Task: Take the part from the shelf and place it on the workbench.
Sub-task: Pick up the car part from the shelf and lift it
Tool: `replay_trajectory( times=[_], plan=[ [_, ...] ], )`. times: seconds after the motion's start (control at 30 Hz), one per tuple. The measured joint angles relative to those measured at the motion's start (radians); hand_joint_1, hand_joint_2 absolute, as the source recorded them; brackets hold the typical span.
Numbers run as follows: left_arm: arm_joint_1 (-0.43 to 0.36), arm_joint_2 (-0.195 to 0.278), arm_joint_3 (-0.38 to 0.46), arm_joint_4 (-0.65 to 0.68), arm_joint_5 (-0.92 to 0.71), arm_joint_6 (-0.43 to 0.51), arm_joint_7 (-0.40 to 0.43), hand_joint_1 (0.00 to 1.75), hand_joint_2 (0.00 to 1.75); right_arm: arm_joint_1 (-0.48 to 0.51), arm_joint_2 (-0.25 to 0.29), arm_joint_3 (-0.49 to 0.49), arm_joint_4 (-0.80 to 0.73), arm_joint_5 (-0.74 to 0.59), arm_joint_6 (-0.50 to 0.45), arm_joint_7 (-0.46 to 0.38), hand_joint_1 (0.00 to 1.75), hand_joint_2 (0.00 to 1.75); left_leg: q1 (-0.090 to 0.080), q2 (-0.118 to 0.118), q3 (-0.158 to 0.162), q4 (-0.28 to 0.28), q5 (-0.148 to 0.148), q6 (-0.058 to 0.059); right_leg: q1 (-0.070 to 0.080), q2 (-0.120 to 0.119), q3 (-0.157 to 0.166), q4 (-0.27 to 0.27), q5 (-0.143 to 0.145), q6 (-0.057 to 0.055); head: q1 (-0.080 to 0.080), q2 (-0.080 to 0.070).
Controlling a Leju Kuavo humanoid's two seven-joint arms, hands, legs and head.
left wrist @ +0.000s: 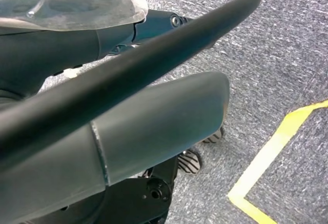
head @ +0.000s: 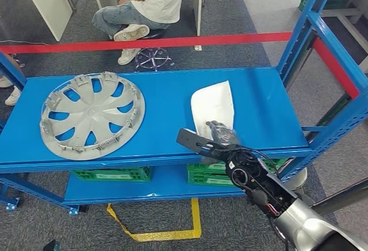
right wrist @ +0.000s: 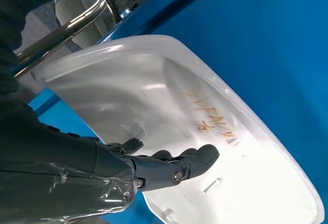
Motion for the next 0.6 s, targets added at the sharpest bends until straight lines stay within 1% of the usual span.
replay_trajectory(
  times=[0.07,0.1,0.13,0.27,0.3,0.43,0.53,0.6],
  plan=[
    [0.000,0.000,0.000,0.000,0.000,-0.001,0.000,0.00,0.00,0.000,-0.003,0.000,0.000,0.002,0.004,-0.004,0.73,1.75,0.000,0.000,0.000,0.000,0.000,0.000,0.000,0.000,0.000,0.000,0.000,0.000,0.000,0.000],
    [0.000,0.000,0.000,0.000,0.000,-0.001,0.000,0.00,0.00,0.000,-0.005,0.000,0.000,0.003,0.006,-0.005,0.86,1.75,0.000,0.000,0.000,0.000,0.000,0.000,0.000,0.000,0.000,0.000,0.000,0.000,0.000,0.000],
    [0.000,0.000,0.000,0.000,0.001,-0.001,0.000,0.00,0.00,0.000,-0.007,0.000,0.000,0.003,0.007,-0.007,0.87,1.75,0.000,0.000,0.000,0.000,0.000,0.000,0.000,0.000,0.000,0.000,0.000,0.000,0.000,0.000],
    [0.000,0.000,0.000,0.000,0.002,-0.001,0.000,0.00,0.00,0.001,-0.014,-0.002,0.000,0.004,0.006,-0.012,0.86,1.75,0.000,0.000,0.000,0.000,0.000,0.000,0.000,0.000,0.000,0.000,0.000,0.000,0.000,0.000],
    [0.000,0.000,0.000,0.000,0.002,-0.001,0.000,0.00,0.00,0.001,-0.016,-0.002,0.000,0.004,0.006,-0.013,0.91,1.75,0.000,0.000,0.000,0.000,0.000,0.000,0.000,0.000,0.000,0.000,0.000,0.000,0.000,0.000],
    [0.000,0.000,0.000,0.000,0.002,-0.001,0.000,0.00,0.00,0.000,-0.021,-0.004,0.000,0.005,0.004,-0.015,1.33,1.75,0.000,0.000,0.001,0.000,0.000,0.000,0.000,0.000,0.001,0.000,0.000,0.000,0.000,0.000],
    [0.000,0.000,0.000,0.000,0.002,-0.001,0.000,0.00,0.00,-0.001,-0.026,-0.006,0.000,0.009,0.003,-0.016,1.49,1.75,0.000,0.000,0.002,0.000,0.000,0.000,0.000,0.000,0.001,0.000,0.000,0.000,0.000,0.000],
    [0.000,0.000,0.000,0.000,0.003,-0.001,0.000,0.00,0.00,-0.001,-0.030,-0.009,0.000,0.011,0.002,-0.016,1.52,1.75,0.000,0.000,0.002,0.000,0.000,0.000,0.000,0.000,0.001,0.000,0.000,0.000,-0.001,0.000]
  ],
)
